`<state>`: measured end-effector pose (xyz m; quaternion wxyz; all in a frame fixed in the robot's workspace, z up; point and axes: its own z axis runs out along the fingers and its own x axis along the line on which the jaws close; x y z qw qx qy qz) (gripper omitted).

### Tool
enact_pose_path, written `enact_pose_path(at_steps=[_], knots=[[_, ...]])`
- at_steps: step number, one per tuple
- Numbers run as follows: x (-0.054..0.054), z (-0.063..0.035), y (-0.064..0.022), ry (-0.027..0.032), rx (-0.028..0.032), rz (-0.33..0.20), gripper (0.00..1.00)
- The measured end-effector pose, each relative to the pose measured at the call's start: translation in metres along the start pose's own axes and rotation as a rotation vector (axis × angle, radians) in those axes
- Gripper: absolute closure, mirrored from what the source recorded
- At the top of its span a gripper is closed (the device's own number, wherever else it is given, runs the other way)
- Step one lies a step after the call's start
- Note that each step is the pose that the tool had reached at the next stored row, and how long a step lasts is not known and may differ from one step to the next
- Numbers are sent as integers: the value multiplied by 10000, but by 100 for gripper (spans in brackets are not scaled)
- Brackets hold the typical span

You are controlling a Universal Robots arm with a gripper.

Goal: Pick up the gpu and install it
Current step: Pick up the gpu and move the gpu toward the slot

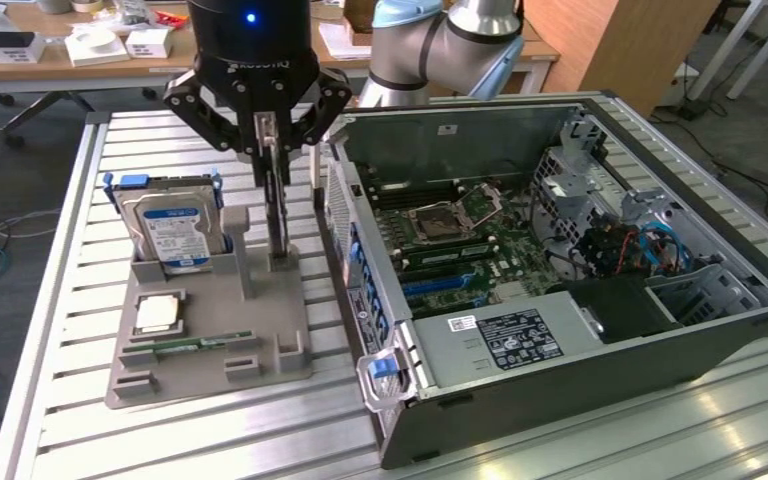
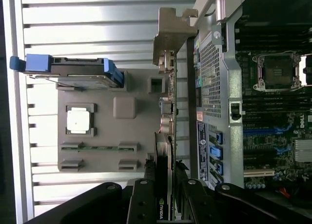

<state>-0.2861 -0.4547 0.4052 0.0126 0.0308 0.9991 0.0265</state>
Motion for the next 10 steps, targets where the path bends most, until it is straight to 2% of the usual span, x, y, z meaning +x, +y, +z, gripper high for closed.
enact_pose_path(at_steps=[10], knots=[[-1,-31,2,0,0,0,74]])
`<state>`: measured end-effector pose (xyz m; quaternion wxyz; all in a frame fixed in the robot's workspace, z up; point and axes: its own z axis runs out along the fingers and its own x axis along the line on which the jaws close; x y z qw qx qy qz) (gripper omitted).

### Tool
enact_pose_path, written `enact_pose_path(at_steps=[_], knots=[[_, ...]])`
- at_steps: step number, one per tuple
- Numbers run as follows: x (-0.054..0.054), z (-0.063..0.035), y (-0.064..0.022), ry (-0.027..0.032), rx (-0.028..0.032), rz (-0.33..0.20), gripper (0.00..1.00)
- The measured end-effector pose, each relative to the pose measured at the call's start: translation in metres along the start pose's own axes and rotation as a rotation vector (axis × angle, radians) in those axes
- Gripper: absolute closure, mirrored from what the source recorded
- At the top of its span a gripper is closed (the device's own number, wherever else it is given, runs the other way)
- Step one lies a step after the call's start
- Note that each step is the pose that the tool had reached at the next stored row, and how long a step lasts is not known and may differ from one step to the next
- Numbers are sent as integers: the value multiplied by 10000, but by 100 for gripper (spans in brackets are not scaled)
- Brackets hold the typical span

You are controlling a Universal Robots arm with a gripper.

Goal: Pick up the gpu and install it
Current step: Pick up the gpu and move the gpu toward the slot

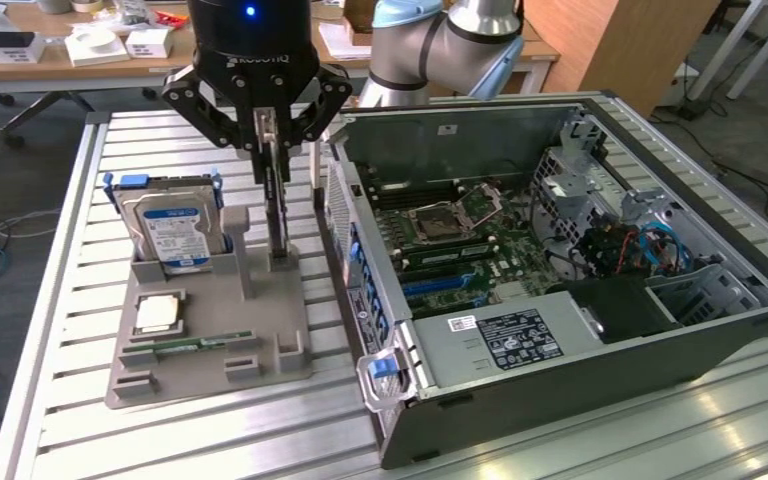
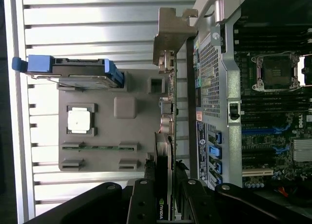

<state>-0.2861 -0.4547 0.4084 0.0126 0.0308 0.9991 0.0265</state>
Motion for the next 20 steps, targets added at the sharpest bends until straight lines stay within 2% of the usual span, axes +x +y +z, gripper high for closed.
enact_pose_path(at_steps=[8,20], knots=[[-18,0,1,0,0,-2,74],[-120,3,13,1,-3,1,74]])
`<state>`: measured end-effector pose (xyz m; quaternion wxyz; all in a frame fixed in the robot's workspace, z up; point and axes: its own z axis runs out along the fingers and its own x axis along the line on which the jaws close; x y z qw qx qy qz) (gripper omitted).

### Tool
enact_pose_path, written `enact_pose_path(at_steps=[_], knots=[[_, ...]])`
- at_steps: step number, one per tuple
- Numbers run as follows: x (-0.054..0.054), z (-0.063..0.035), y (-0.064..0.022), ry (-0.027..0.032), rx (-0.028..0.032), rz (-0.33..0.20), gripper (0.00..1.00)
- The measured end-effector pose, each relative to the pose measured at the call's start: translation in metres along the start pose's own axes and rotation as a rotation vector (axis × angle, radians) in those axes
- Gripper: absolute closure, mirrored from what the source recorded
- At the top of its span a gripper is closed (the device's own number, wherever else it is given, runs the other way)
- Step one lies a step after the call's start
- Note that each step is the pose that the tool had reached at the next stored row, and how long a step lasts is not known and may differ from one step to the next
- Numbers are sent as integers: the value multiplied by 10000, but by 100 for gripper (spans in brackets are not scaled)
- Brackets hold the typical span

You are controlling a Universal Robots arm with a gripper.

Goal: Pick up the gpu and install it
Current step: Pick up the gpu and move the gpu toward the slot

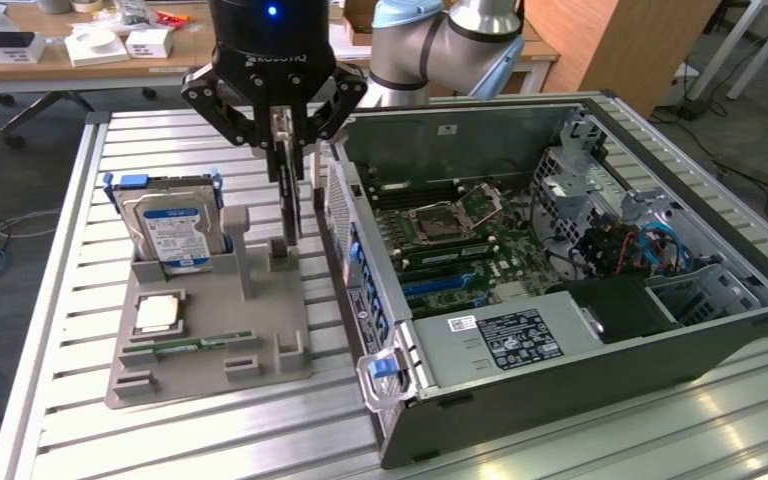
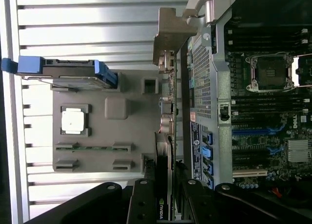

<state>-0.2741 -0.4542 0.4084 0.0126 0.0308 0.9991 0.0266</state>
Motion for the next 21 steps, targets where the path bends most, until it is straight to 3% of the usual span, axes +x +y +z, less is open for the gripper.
enact_pose_path(at_steps=[5,10,21], knots=[[-2,-13,1,0,0,-1,74],[-3,-95,5,-1,-1,-1,74],[-28,-97,7,0,0,-1,74]])
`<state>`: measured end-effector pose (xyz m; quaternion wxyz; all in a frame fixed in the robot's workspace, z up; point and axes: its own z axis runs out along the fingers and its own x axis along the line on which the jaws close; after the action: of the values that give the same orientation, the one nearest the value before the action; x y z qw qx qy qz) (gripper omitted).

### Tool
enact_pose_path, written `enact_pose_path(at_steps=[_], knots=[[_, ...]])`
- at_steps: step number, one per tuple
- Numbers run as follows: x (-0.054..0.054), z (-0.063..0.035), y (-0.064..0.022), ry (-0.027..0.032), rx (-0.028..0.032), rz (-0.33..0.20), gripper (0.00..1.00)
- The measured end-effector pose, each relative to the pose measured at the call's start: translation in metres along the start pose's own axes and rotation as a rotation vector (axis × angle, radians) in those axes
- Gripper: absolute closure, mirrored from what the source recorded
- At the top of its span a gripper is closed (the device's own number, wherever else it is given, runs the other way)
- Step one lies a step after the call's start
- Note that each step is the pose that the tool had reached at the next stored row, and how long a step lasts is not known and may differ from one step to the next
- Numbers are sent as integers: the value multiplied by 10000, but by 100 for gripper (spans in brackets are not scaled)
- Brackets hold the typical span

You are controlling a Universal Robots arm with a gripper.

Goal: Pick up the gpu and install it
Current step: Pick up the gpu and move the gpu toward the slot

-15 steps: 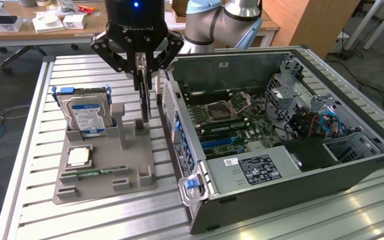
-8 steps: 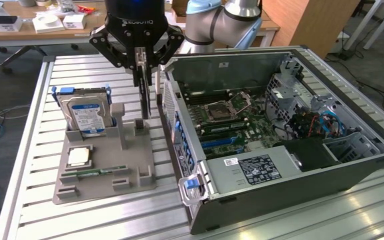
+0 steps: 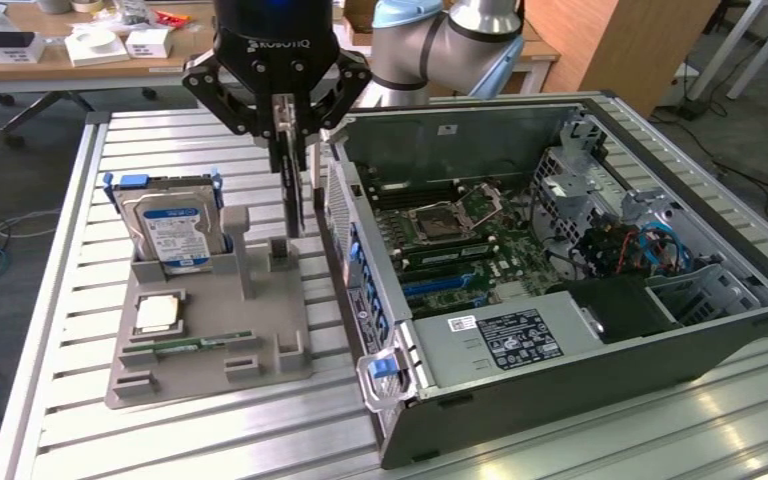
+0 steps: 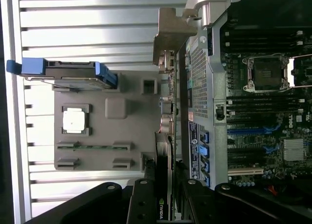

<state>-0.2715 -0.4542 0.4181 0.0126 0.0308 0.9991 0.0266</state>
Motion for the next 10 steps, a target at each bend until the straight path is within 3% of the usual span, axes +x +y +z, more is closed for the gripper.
enact_pose_path(at_steps=[10], knots=[[-133,4,15,0,-2,-1,74]])
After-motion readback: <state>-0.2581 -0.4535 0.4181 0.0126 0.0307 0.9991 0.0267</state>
